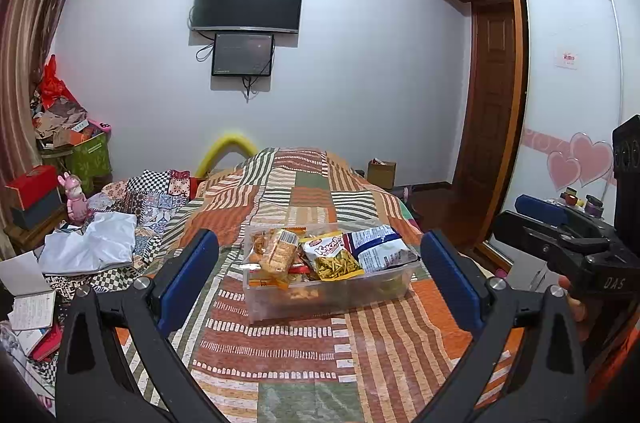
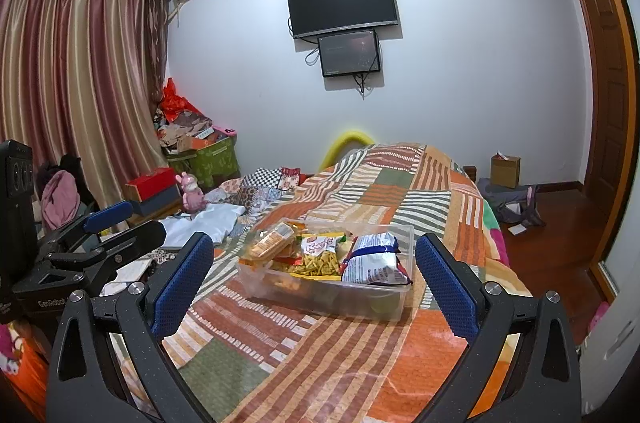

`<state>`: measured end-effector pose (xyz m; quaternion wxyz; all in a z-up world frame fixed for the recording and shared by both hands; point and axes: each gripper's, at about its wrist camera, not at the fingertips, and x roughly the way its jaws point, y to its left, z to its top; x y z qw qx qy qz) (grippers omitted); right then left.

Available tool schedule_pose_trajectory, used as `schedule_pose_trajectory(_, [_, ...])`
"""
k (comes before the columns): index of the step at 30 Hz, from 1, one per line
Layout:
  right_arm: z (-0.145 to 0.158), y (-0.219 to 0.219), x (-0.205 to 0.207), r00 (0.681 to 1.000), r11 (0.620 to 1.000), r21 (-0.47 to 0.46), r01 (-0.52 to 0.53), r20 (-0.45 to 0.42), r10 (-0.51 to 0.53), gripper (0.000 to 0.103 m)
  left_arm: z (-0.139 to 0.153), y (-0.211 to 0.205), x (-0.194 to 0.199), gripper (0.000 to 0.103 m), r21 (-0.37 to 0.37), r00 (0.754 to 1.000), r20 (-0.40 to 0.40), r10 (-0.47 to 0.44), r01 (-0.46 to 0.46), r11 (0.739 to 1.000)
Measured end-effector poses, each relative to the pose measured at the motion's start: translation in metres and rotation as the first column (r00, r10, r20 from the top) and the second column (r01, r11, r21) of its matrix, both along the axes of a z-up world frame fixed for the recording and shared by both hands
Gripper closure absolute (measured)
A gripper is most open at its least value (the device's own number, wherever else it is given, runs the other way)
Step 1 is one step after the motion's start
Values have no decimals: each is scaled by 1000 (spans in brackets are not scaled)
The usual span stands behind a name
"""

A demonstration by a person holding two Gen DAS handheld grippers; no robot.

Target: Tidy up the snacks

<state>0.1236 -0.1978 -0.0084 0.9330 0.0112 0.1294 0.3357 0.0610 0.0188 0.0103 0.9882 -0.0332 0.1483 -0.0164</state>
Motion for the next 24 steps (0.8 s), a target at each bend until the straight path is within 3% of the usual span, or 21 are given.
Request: schedule_pose_trajectory(24, [3, -3, -1, 1000, 1000, 2, 6, 8, -6, 2, 1, -3, 2, 1, -18, 1000, 0, -25, 25, 1000])
